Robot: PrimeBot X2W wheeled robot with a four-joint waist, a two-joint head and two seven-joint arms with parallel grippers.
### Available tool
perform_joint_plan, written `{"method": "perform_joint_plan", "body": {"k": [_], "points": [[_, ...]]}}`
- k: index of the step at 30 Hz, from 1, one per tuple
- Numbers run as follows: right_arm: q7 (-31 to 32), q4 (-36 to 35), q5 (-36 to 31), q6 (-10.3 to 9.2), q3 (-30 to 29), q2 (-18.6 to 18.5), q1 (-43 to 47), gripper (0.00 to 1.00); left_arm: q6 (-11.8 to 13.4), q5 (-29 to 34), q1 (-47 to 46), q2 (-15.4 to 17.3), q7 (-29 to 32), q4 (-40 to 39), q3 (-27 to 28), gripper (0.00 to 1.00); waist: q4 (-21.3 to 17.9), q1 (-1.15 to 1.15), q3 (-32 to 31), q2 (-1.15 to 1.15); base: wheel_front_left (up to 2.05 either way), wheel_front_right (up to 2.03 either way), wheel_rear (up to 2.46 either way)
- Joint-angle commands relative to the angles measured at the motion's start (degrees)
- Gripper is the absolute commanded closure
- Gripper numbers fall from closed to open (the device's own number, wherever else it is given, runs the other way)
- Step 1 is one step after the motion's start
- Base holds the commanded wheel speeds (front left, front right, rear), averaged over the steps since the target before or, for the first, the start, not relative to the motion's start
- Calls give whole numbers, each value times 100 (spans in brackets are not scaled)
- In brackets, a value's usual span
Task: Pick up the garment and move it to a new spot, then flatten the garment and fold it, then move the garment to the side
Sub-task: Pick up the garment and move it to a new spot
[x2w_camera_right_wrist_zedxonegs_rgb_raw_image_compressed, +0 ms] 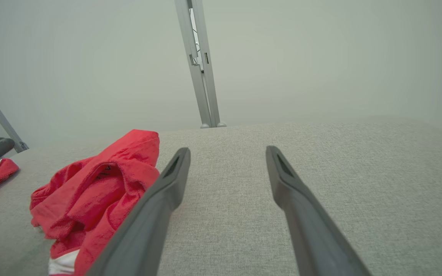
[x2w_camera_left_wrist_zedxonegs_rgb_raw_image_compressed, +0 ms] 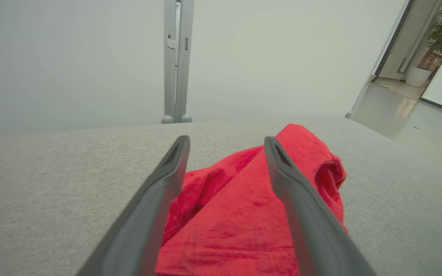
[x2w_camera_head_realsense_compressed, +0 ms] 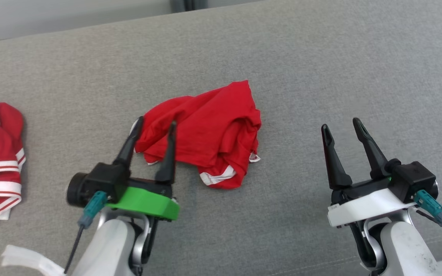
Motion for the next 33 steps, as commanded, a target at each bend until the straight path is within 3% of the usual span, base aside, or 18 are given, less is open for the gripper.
{"method": "perform_joint_plan", "body": {"k": [1, 6, 11, 33], "points": [[41, -41, -41, -4, -34, -13, 102, 0, 90, -1, 186, 98, 1, -90, 172, 0, 408, 0, -345, 0, 0, 0, 0], [169, -126, -137, -4, -110, -13, 232, 0, 284, -46, 546, 341, 0, -223, 803, 0, 673, 0, -521, 0, 0, 0, 0], [301, -197, -208, -4, -177, -26, 343, 0, 256, -33, 851, 538, -1, -139, 1148, 0, 797, 0, -661, 0, 0, 0, 0], [568, -526, -256, -4, -540, -20, 1008, 0, 114, 44, 1448, 576, -1, 202, 1243, 0, 664, 0, -1142, 0, 0, 0, 0]]}}
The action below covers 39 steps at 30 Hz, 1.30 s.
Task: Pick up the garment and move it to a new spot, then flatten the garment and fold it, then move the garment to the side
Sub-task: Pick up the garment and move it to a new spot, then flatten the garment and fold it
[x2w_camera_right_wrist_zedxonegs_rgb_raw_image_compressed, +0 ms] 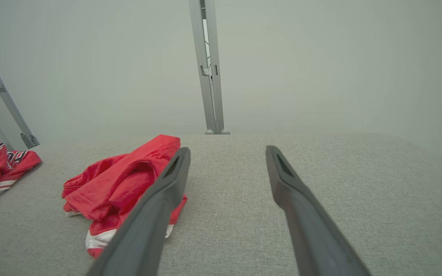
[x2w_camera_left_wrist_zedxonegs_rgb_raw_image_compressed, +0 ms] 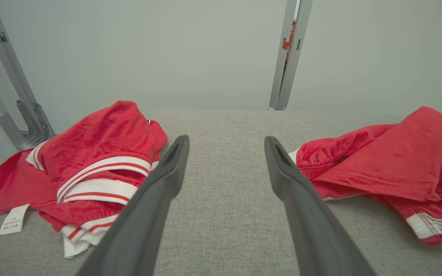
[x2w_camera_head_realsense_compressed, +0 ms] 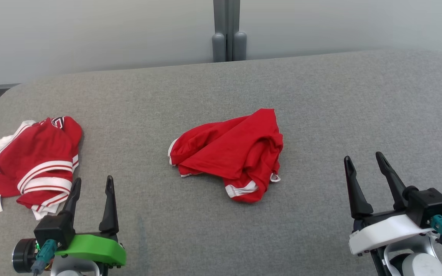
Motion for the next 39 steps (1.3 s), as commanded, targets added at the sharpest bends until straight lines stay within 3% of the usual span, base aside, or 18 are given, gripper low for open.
{"method": "perform_joint_plan", "body": {"k": [1, 25, 31, 36, 39], "points": [[24, -49, 11, -4, -14, -4, 35, 0, -16, 24, 85, 34, -1, 3, 9, 0, 2, 0, 7, 0, 0, 0, 0], [10, -39, 48, -4, 48, 4, -111, 0, 35, 69, -107, -21, -1, -122, -35, 0, 36, 0, 228, 0, 0, 0, 0], [-5, -114, 50, -4, 52, 4, -242, 0, -208, 153, -407, -207, 196, -158, -488, 0, 12, 0, 528, 0, 0, 0, 0], [-46, -117, 63, -4, 108, 4, -400, 0, -623, 198, -808, -540, 624, 31, -1264, 0, -86, 0, 863, 0, 0, 0, 0], [-76, -79, 84, -4, 164, 4, -496, 0, -734, 210, -989, -679, 795, 247, -1666, 0, -188, 0, 1018, 0, 0, 0, 0]]}}
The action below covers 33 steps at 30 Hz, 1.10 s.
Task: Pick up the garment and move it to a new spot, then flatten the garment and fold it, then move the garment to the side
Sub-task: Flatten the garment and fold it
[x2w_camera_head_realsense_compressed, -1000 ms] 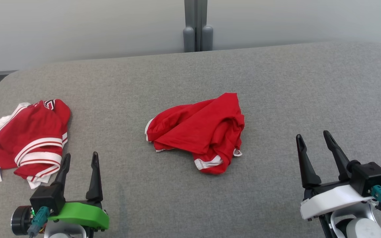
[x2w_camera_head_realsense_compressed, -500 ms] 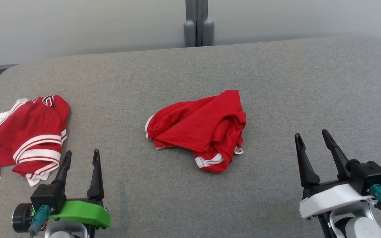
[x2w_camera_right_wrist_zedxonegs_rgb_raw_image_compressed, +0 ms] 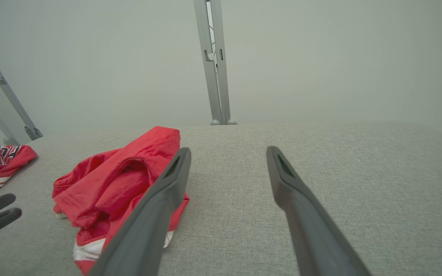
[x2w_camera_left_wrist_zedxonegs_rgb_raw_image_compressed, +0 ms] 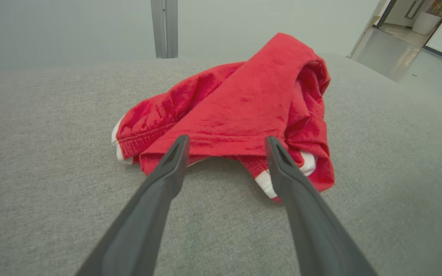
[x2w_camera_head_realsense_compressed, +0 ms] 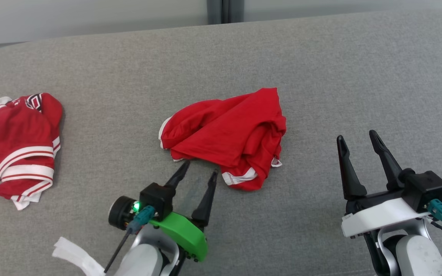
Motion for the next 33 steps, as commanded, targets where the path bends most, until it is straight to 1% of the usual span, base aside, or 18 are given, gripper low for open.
{"method": "perform_joint_plan", "body": {"k": [1, 7, 13, 14, 15, 16, 17, 21, 23, 25, 28, 33], "points": [[-45, 29, 43, -4, 7, -8, -97, 0, -47, -43, -137, -30, 38, 93, -119, 0, -173, 0, 226, 0, 0, 0, 0], [-164, 155, 126, -4, 35, -8, -203, 0, -129, -241, -442, -133, 116, 646, -473, 0, -364, 0, 433, 0, 0, 0, 0], [-256, 272, 168, -5, 11, -7, -278, 0, -80, -483, -685, -158, 11, 1213, -511, 0, -465, 0, 497, 0, 0, 0, 0], [-267, 287, 181, -5, 7, -7, -282, 0, -85, -533, -716, -161, -8, 1284, -507, 9, -473, 0, 497, 0, 0, 0, 0], [-281, 307, 195, -4, 8, -7, -290, 0, -92, -554, -767, -164, -52, 1382, -519, 57, -480, 0, 497, 0, 0, 0, 0], [-287, 320, 201, -4, 9, -7, -294, 0, -97, -576, -800, -166, -71, 1448, -533, 86, -485, 0, 495, 0, 0, 0, 0], [-305, 340, 209, -4, 10, -7, -298, 0, -107, -606, -837, -167, -138, 1517, -555, 100, -491, 0, 491, 0, 0, 0, 0], [-354, 413, 252, -5, -3, -7, -294, 0, -102, -547, -971, -170, -412, 1536, -656, 100, -484, 0, 424, 0, 0, 0, 0], [-370, 443, 265, -5, -19, -7, -276, 0, -9, -372, -1060, -144, -539, 1380, -714, 100, -466, 0, 366, 0, 0, 0, 0], [-382, 468, 262, -5, -40, -8, -234, 0, 67, -240, -1060, -115, -623, 1092, -775, 100, -441, 0, 291, 0, 0, 0, 0], [-404, 486, 282, -4, -87, -8, -181, 0, 189, 26, -1106, -8, -679, 460, -872, 100, -397, 0, 197, 0, 0, 0, 0], [-425, 502, 323, -4, -127, -7, -164, 0, 211, 369, -1338, 184, -553, -613, -1044, 100, -341, 0, 102, 0, 0, 0, 0]]}}
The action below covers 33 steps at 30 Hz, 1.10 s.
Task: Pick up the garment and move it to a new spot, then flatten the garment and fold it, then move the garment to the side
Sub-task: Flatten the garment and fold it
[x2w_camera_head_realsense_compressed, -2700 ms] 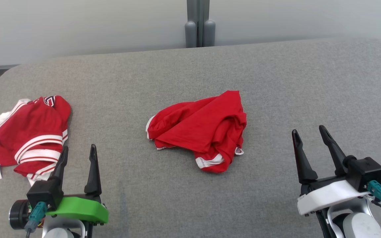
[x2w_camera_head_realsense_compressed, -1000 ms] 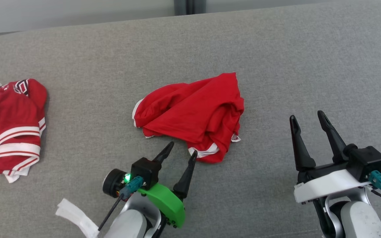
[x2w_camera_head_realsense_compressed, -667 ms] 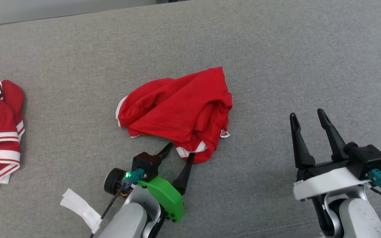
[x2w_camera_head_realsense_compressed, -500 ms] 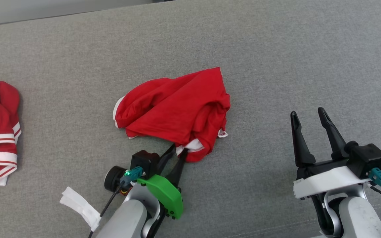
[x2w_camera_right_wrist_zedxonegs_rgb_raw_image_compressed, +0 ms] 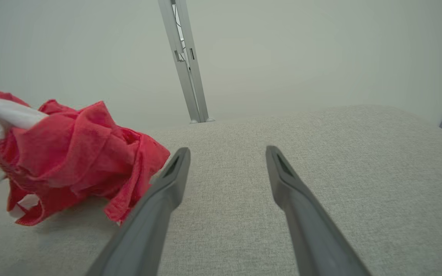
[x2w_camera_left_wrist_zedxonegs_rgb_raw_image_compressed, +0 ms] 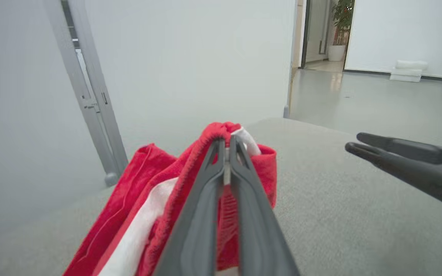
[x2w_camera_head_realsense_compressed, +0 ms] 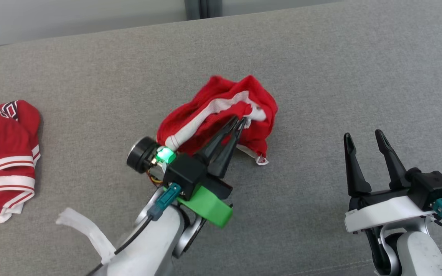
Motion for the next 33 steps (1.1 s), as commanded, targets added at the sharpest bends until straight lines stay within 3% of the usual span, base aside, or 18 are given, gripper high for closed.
{"method": "perform_joint_plan", "body": {"k": [1, 9, 17, 19, 25, 29, 33], "points": [[-30, 19, 40, -4, -3, -7, 28, 0, -4, 82, -215, 64, 72, -261, -38, 100, 34, 0, -49, 0, 0, 0, 0], [-108, 127, 174, -5, 79, -8, -54, 0, -239, 351, -1116, 38, 532, -1180, -352, 100, -147, 0, -147, 0, 0, 0, 0], [-228, 265, 329, -4, 82, -8, -32, 0, -348, 194, -1464, 133, 933, -1075, -560, 100, -397, 0, -144, 0, 0, 0, 0], [-263, 274, 350, -4, 42, -7, -25, 0, -248, 159, -1330, 246, 1041, -1002, -450, 100, -398, 0, -103, 0, 0, 0, 0], [-293, 267, 292, -4, -52, -7, -58, 0, 390, -287, -503, 818, 1518, -816, 263, 100, -213, 0, 41, 0, 0, 0, 0], [-264, 229, 232, -4, -76, -8, -113, 0, 826, -763, 246, 1053, 1456, -637, 868, 100, -57, 0, 106, 0, 0, 0, 0], [-210, 181, 165, -4, -69, -8, -187, 0, 876, -1280, 745, 984, 1108, -143, 1257, 100, 63, 0, 167, 0, 0, 0, 0]]}}
